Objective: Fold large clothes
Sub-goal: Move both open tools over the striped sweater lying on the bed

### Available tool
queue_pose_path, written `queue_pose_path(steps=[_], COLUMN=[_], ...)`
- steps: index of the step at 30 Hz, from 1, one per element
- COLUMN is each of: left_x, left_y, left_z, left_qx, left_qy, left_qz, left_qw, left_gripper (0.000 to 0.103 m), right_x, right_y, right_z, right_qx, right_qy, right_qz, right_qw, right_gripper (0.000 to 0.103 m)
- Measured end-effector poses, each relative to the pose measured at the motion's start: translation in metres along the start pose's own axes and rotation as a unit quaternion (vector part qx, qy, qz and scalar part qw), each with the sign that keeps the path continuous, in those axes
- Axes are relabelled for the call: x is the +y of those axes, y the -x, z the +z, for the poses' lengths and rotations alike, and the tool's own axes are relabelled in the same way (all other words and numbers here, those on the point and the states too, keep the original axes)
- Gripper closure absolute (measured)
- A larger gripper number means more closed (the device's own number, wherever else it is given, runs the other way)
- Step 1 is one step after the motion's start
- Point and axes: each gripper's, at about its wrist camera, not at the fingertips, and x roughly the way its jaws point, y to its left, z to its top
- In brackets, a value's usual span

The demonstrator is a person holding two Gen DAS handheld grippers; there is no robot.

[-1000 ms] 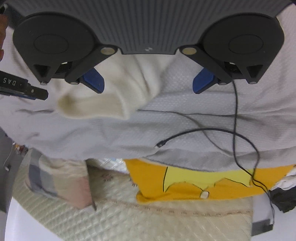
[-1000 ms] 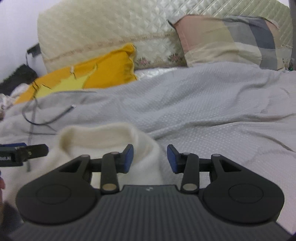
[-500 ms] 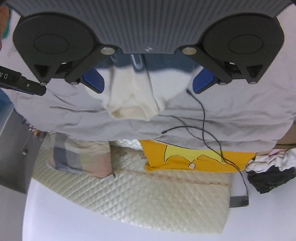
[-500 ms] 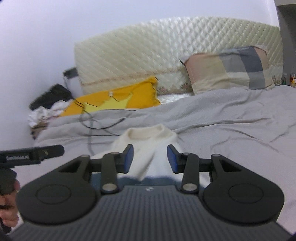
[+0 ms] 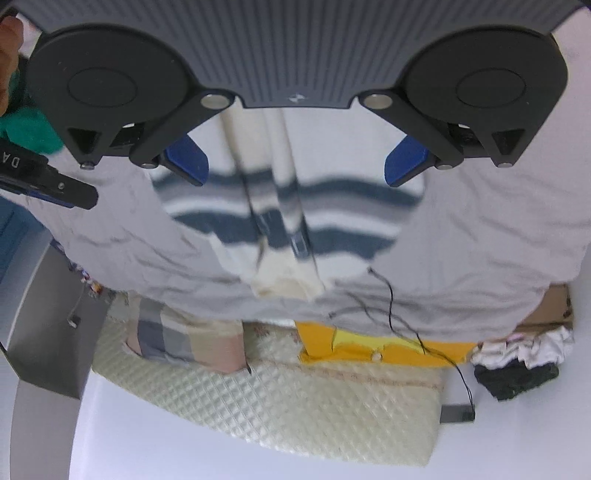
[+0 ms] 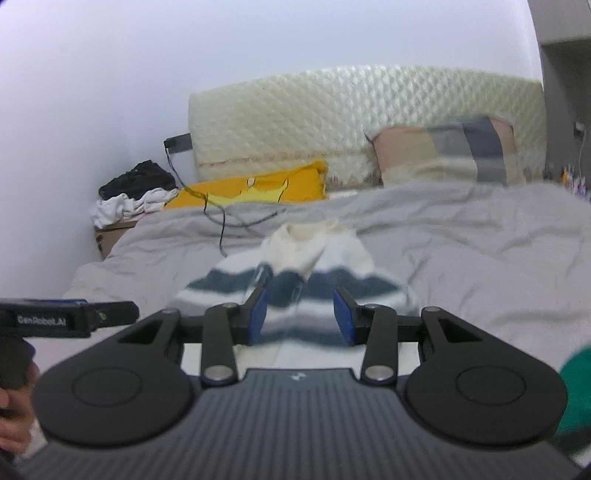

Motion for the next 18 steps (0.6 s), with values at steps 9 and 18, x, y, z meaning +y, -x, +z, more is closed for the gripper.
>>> queue_pose_path(steps=[9, 18], left_x=[-0.010, -0.016], left_y=[0.001, -0.009], left_z=[-0.061, -0.076], left_qx=[0.049, 0.067], left_qy=[-0.043, -0.075], left_qz=[-0.004, -0.006], left_qw=[0.9979, 0.9949], left_gripper=[0.000, 0.007], right_x=[-0.005, -0.008], right_y=[0.015, 0.005], right_z=[-0.046, -0.058], right_qx=[0.026, 0.051], right_qy=[-0.044, -0.053], right_qz=[-0.010, -0.001], right_qw=[0.999, 0.997], right_gripper=[0.060, 0.060])
